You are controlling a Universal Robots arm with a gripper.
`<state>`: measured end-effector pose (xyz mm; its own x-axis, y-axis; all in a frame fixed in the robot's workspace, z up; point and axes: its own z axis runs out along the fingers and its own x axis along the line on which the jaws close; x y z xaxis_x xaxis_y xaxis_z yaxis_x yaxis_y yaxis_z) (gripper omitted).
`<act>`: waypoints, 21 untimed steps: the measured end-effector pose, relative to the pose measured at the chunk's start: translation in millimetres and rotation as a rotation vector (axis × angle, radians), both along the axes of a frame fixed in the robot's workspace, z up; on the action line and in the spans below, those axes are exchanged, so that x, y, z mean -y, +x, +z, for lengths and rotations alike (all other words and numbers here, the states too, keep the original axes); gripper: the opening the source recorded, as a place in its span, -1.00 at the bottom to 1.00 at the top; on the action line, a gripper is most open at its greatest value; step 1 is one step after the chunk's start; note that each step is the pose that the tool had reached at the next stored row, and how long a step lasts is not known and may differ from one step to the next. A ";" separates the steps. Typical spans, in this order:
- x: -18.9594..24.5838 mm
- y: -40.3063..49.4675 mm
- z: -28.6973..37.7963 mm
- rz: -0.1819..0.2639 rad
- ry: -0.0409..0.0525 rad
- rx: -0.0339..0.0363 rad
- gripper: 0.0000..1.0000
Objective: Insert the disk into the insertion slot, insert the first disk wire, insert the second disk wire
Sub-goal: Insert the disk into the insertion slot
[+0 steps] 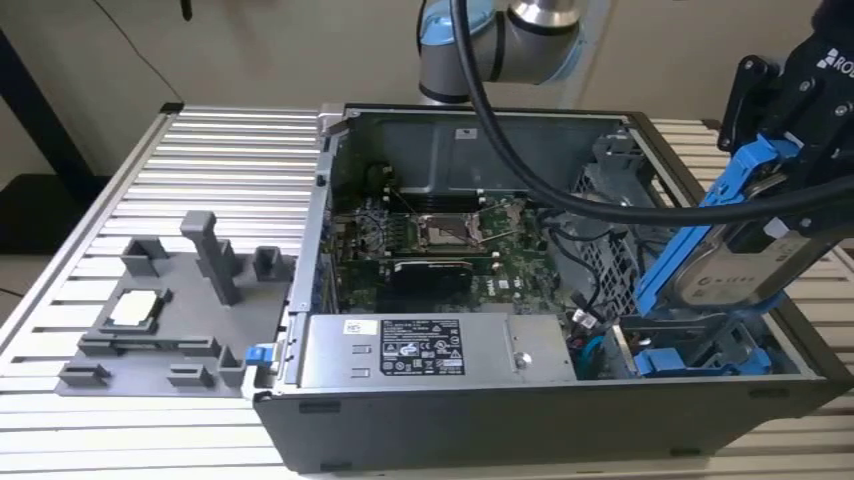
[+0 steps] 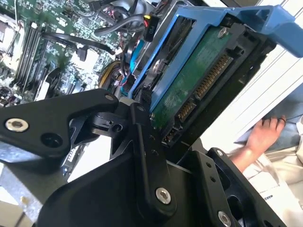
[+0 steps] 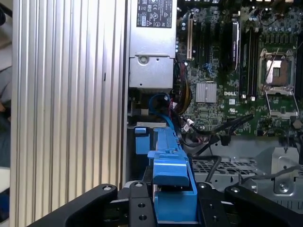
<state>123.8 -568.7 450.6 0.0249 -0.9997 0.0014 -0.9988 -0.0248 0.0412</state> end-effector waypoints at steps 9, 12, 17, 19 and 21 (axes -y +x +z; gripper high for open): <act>3.6 0.8 -8.1 0.008 -0.0001 0.0001 -0.35; 3.8 1.1 -10.6 0.010 -0.0003 0.0000 -0.35; 4.0 1.6 -15.1 0.014 -0.0001 0.0000 -0.35; 4.1 1.7 -16.8 0.016 -0.0001 0.0000 -0.35; 4.2 1.8 -18.5 0.017 -0.0003 0.0000 -0.35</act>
